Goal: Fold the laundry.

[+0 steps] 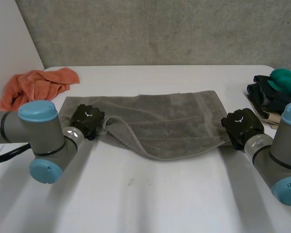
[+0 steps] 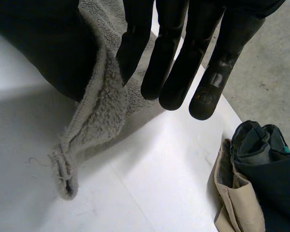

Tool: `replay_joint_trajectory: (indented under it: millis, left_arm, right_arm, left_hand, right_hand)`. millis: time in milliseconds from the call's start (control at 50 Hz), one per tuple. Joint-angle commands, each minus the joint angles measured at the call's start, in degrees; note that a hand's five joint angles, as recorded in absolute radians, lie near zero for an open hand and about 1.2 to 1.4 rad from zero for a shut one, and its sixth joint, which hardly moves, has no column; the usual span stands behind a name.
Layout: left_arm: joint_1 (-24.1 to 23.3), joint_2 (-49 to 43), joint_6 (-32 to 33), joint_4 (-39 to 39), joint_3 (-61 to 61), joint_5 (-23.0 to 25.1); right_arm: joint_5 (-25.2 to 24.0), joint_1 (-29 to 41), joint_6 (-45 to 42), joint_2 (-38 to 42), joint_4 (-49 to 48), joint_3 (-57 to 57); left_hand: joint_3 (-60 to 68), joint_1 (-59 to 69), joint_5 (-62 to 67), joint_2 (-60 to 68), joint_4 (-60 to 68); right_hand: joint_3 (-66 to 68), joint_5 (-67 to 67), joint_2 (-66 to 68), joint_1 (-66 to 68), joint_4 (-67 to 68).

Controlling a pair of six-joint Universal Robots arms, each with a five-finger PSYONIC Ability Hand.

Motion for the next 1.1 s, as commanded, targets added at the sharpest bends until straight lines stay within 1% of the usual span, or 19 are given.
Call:
replay_joint_trajectory:
  millis: [20, 80, 180, 320, 400, 460, 480, 560, 620, 680, 840, 880, 960, 980, 1000, 1040, 1060, 1080, 1100]
  left_arm:
    - [-0.19, 6.22, -0.52, -5.59, -2.01, -0.22]
    - [0.33, 12.28, -0.61, -9.11, -5.08, 0.13]
    - [2.26, 21.78, 0.09, -11.57, -11.41, 0.31]
    - [10.52, 34.61, -0.08, -14.82, -22.92, 1.01]
    - [16.67, 40.68, -0.43, -18.60, -28.55, 5.74]
    - [21.67, 42.44, -0.70, -21.41, -30.66, 11.02]
    - [23.78, 42.45, -1.31, -22.99, -31.36, 14.51]
    - [27.30, 42.45, -4.20, -26.33, -31.20, 21.65]
    - [28.54, 42.18, -6.23, -27.40, -30.15, 23.60]
    - [28.37, 41.92, -6.50, -27.31, -30.05, 23.69]
    - [25.21, 35.07, -6.32, -25.38, -28.74, 23.08]
    - [23.45, 31.82, -6.32, -23.89, -27.25, 21.06]
    - [19.94, 24.80, -6.15, -21.25, -22.51, 13.60]
    - [19.06, 23.30, -6.06, -20.72, -20.93, 11.84]
    - [16.88, 20.68, -6.06, -19.41, -17.35, 8.17]
    - [14.32, 18.46, -5.97, -18.09, -13.20, 4.81]
    - [13.09, 17.41, -5.97, -17.39, -10.92, 3.31]
    - [11.16, 15.74, -5.62, -15.55, -5.93, 0.95]
    - [10.53, 15.21, -5.36, -14.58, -3.53, 0.14]
  right_arm:
    - [0.32, 0.07, -0.30, -0.68, 0.17, -0.01]
    - [0.32, 0.07, -0.65, -0.94, 1.05, -0.27]
    - [0.05, -0.37, -5.03, -4.17, 10.25, -1.41]
    - [-0.12, -4.24, -13.29, -8.67, 21.52, 0.25]
    - [-0.03, -6.43, -18.21, -12.09, 24.25, 2.79]
    - [-0.03, -7.49, -19.54, -13.16, 24.35, 4.12]
    - [0.05, -7.67, -20.07, -13.16, 24.35, 4.47]
    - [-0.12, -7.84, -19.99, -13.16, 24.17, 4.47]
    - [-1.17, -7.41, -19.72, -13.07, 23.91, 4.47]
    - [-2.05, -7.40, -19.46, -13.07, 23.99, 4.91]
    - [-2.06, -7.23, -19.19, -13.16, 24.17, 4.39]
    - [-2.06, -7.05, -19.63, -13.16, 24.26, 3.95]
    - [-1.44, -5.91, -20.16, -11.85, 24.17, 1.32]
    - [-1.18, -5.04, -20.07, -9.75, 24.00, -1.13]
    - [-1.09, -4.42, -20.07, -8.25, 23.91, -2.81]
    - [-0.74, -3.10, -19.90, -5.26, 23.82, -6.84]
    - [0.22, -1.53, -19.46, -2.64, 23.56, -11.74]
    - [0.84, -0.73, -19.28, -1.57, 23.21, -14.31]
    - [1.54, -0.03, -19.19, -0.77, 22.59, -16.95]
  left_hand:
    - [20.80, 21.02, 21.35, 19.96, 20.51]
    - [20.80, 21.02, 21.35, 19.96, 20.51]
    - [20.80, 21.02, 21.35, 19.96, 20.51]
    - [20.80, 21.02, 21.35, 19.96, 20.51]
    - [20.80, 21.02, 21.35, 19.96, 20.51]
    - [20.80, 21.02, 21.35, 19.96, 20.51]
    - [20.80, 21.02, 21.35, 19.96, 20.51]
    - [20.80, 21.02, 21.35, 19.96, 20.51]
    - [20.80, 21.02, 21.35, 19.96, 20.51]
    - [20.80, 21.02, 21.35, 19.96, 20.51]
    - [20.80, 21.02, 21.35, 19.96, 20.51]
    - [20.80, 21.02, 21.35, 19.96, 20.51]
    - [20.80, 21.02, 21.35, 19.96, 20.51]
    - [20.80, 21.02, 21.35, 19.96, 20.51]
    - [20.80, 21.02, 21.35, 19.96, 20.51]
    - [20.80, 21.02, 21.35, 19.96, 20.51]
    - [20.80, 21.02, 21.35, 19.96, 20.51]
    - [20.80, 21.02, 21.35, 19.96, 20.51]
    - [20.80, 21.02, 21.35, 19.96, 20.51]
  right_hand:
    - [12.16, 13.72, 12.54, 18.95, 11.86]
    - [12.16, 13.72, 12.54, 18.95, 11.86]
    - [12.16, 13.72, 12.54, 18.95, 11.86]
    - [12.16, 13.72, 12.54, 18.95, 11.86]
    - [12.16, 13.72, 12.54, 18.95, 11.86]
    - [12.16, 13.72, 12.54, 18.95, 11.86]
    - [12.16, 13.72, 12.54, 18.95, 11.86]
    - [12.16, 13.72, 12.54, 18.95, 11.86]
    - [12.16, 13.72, 12.54, 18.95, 11.86]
    - [12.16, 13.72, 12.54, 18.95, 11.86]
    - [12.16, 13.72, 12.54, 18.95, 11.86]
    - [12.16, 13.72, 12.54, 18.95, 11.86]
    - [12.16, 13.72, 12.54, 18.95, 11.86]
    - [12.16, 13.72, 12.54, 18.95, 11.86]
    - [12.16, 13.72, 12.54, 18.95, 11.86]
    - [12.16, 13.72, 12.54, 18.95, 11.86]
    - [12.16, 13.72, 12.54, 18.95, 11.86]
    - [12.16, 13.72, 12.54, 18.95, 11.86]
    - [12.16, 13.72, 12.54, 18.95, 11.86]
